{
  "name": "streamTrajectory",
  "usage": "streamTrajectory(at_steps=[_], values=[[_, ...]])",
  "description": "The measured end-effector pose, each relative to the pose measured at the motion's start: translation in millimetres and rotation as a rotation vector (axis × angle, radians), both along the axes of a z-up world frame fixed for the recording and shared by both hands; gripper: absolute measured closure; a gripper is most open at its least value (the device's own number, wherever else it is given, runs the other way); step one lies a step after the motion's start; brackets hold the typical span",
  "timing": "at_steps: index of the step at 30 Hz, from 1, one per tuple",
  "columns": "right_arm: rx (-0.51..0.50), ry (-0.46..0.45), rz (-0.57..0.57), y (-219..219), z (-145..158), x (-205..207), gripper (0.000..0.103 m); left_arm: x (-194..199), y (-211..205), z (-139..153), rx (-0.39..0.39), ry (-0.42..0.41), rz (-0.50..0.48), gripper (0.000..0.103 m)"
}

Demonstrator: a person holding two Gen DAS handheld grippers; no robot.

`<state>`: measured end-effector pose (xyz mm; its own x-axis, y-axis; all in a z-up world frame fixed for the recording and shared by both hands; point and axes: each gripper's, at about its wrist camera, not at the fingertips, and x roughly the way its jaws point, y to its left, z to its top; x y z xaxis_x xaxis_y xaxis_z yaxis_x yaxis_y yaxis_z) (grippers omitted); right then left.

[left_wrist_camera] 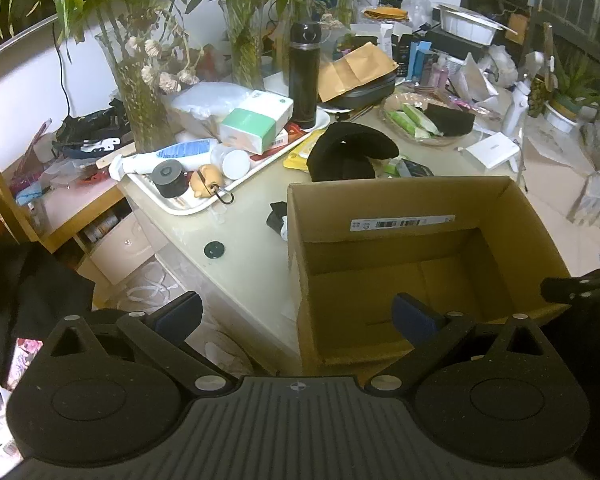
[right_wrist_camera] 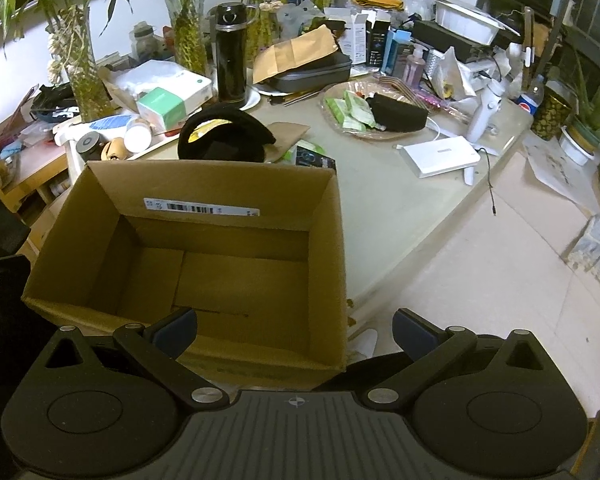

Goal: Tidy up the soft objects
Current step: 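Move both tools past the cardboard box toward the soft items on the desk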

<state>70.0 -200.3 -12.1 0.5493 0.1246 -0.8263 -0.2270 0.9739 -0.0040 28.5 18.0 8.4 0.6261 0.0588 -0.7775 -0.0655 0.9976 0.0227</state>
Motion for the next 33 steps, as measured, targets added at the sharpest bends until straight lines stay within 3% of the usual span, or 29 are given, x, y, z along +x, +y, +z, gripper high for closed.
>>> streamTrajectory(at_steps=[24,33], values=[[-0.014,-0.042,-0.026,-36,0,45,0.0,41,9,1,0.055,0.005,0.013,0.0],[-0.035,-0.096,-0.039,-48,-2,65,0.0,62,12,0,0.066,0.003,0.005,0.0]])
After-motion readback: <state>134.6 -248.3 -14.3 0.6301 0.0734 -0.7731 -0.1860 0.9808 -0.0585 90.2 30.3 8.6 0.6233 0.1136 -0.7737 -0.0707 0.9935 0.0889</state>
